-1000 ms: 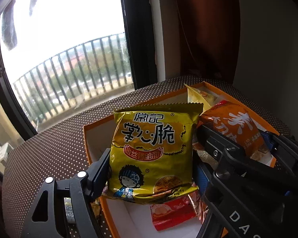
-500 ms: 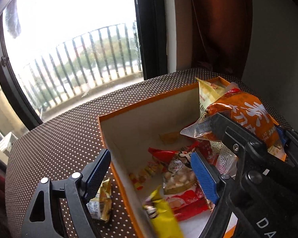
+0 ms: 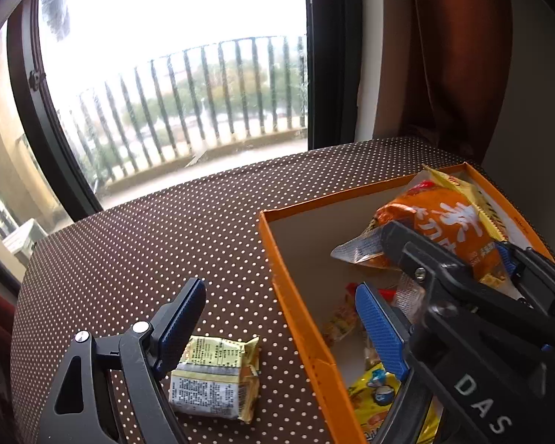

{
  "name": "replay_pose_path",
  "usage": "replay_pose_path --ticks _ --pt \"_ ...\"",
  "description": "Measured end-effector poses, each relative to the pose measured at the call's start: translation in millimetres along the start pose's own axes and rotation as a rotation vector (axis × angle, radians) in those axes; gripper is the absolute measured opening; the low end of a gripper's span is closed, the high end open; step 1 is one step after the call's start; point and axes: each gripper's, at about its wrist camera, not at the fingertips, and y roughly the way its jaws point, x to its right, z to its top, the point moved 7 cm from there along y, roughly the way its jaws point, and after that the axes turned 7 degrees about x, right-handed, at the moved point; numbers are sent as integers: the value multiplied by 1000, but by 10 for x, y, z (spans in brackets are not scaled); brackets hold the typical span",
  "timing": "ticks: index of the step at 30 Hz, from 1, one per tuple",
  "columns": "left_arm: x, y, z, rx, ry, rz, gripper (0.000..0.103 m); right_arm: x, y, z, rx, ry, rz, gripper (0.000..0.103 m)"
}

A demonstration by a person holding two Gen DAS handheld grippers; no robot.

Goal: Organize snacks
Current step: 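Move the open right tool back over the green-and-silver packet on the table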

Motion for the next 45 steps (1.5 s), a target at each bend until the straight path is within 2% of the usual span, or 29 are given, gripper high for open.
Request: replay_pose_path --ticks 4,6,9,11,13,17,30,45 --pt "-5 45 -26 -21 -17 -10 85 -44 183 -76 -102 -10 1 55" --pt "29 46 -43 -30 -17 -29 85 -63 202 -66 -122 -40 -16 57" --pt "100 28 -79 -35 -9 -54 86 -72 233 -80 -159 -66 -38 62" --pt "115 19 -98 -34 -10 -51 86 -29 187 -77 -171 -65 -48 69" --pt "127 10 -100 -39 -25 -77 88 -4 149 -58 -158 -67 -64 78" --pt "155 -38 -123 -39 -28 -76 88 -64 114 -82 -158 -76 -49 85" --pt "297 -505 -244 11 -32 -84 89 -133 -192 -164 -132 -50 -31 86" --pt "262 -1120 -328 139 -35 -56 89 -354 -727 -165 -3 -87 -10 86"
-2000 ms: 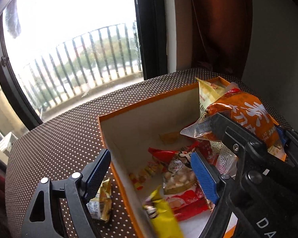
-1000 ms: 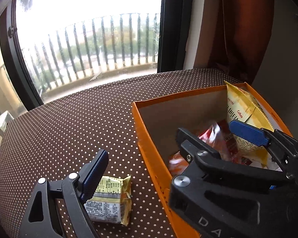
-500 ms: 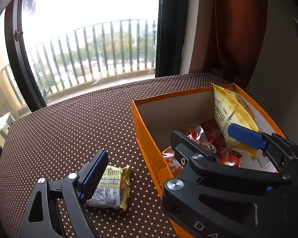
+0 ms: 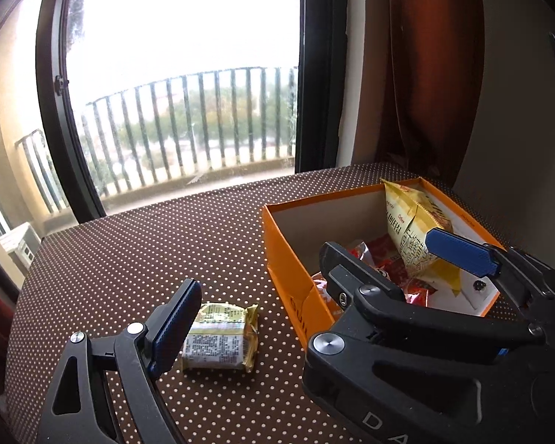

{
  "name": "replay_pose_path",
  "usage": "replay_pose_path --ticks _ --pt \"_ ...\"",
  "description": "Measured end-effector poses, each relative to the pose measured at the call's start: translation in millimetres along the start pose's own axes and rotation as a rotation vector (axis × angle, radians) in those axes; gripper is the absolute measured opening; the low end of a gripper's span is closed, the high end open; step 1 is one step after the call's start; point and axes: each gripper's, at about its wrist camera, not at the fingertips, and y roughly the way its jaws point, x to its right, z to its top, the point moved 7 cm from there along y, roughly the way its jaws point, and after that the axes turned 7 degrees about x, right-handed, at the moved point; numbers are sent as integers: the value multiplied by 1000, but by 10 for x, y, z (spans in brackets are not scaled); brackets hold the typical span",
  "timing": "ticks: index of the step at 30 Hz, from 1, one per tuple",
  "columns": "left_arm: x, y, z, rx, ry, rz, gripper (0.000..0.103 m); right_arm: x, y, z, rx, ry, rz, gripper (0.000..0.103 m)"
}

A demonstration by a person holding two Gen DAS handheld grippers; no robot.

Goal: Organize snacks
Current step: 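Move the open right tool back over the green-and-silver packet on the table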

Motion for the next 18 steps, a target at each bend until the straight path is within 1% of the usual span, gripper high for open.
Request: replay_pose_path --ticks 4,6,12,18 --pt "-86 -118 -1 40 -17 26 94 -102 -98 10 31 -8 14 86" --pt "-131 -166 -21 53 -23 43 94 -162 -119 3 42 -11 16 86" --pt "-252 -261 -111 68 -26 82 95 -324 -129 -43 57 -22 45 86" --pt "-393 -298 -236 72 -34 110 98 -478 -82 -119 55 -38 80 86"
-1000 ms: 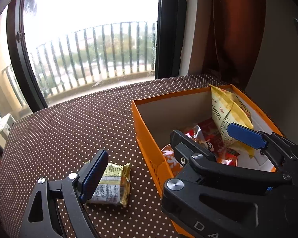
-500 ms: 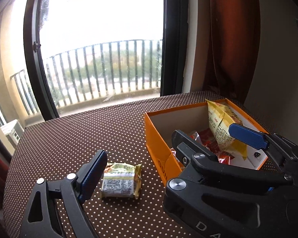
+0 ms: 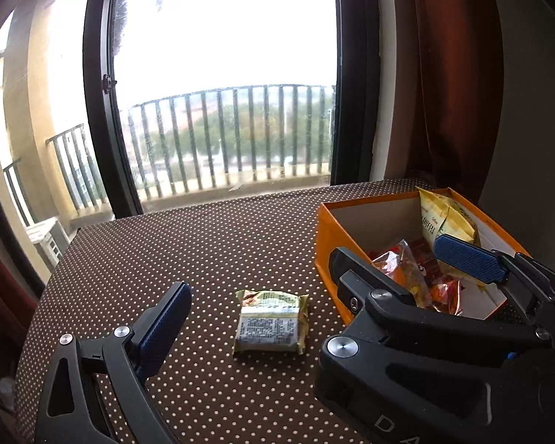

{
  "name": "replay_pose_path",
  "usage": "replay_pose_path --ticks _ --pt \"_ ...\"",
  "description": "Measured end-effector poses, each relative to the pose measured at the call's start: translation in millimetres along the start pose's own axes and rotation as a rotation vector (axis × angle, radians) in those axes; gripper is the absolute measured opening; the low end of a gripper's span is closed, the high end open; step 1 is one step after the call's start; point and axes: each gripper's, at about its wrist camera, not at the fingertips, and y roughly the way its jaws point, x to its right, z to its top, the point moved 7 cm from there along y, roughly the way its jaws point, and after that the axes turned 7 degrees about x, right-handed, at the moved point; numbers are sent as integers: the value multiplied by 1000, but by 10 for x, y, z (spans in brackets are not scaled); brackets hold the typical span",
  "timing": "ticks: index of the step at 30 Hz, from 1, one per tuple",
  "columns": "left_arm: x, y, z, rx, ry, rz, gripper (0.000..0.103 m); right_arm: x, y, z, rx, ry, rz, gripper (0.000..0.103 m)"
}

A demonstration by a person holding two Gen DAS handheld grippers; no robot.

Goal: Organize snacks
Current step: 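Move the open right tool back over the green-and-silver packet on the table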

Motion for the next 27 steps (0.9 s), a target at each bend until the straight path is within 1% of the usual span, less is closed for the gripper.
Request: replay_pose_path --ticks 4,8,11,15,22,27 --pt "-126 0 -95 -7 -24 7 100 -110 64 -73 -3 -9 14 86" --pt "-332 29 -215 -36 -71 36 100 -226 92 -144 9 -2 43 86" --pt "-431 29 -260 -35 -65 69 100 -329 146 -224 1 -17 59 86" --pt "-529 41 -353 -43 -46 104 101 -445 264 -342 -36 -25 88 86" --pt "-642 193 -517 -97 -60 112 101 -558 484 -535 -89 -28 103 86" --pt "-667 353 -653 -145 -68 104 101 -597 660 -672 -132 -29 93 86"
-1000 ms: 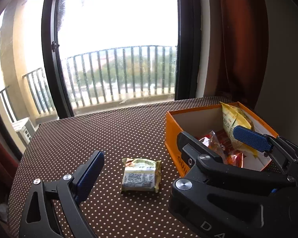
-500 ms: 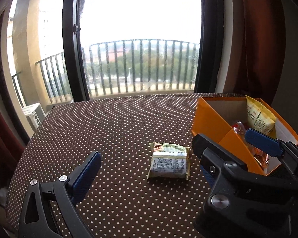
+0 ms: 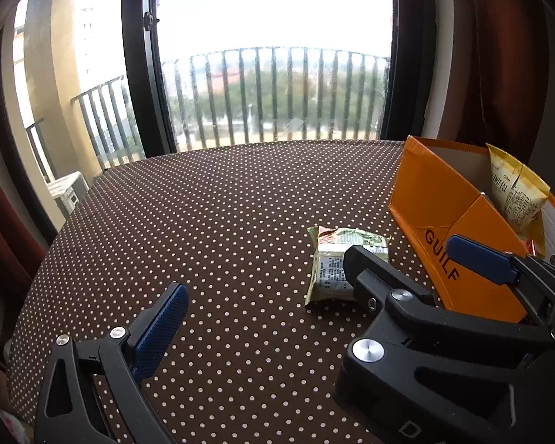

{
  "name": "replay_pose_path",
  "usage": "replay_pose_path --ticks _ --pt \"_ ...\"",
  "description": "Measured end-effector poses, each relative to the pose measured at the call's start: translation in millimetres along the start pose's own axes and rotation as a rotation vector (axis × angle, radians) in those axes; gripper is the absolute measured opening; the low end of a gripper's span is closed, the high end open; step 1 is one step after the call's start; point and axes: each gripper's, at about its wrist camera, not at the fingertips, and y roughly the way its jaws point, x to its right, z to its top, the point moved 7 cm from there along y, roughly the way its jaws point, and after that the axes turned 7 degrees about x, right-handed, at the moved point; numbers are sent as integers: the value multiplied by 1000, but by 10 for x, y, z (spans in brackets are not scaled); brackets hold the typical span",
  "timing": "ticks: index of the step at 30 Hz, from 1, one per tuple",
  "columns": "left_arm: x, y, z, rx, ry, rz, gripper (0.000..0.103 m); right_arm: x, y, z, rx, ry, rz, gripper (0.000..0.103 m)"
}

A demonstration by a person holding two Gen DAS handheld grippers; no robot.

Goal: Organize snacks
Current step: 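Move the open right tool back over the green-and-silver packet on the table, then close the right tool on the green-and-silver packet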

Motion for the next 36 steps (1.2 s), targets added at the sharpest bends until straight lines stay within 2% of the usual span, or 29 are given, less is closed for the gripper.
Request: replay_pose_path --ticks 25,36 --pt "-62 946 -328 -229 2 -19 100 242 957 -349 -235 84 -64 86" --pt "-210 1205 -314 -276 -36 -4 100 192 1195 -322 -232 73 -56 90"
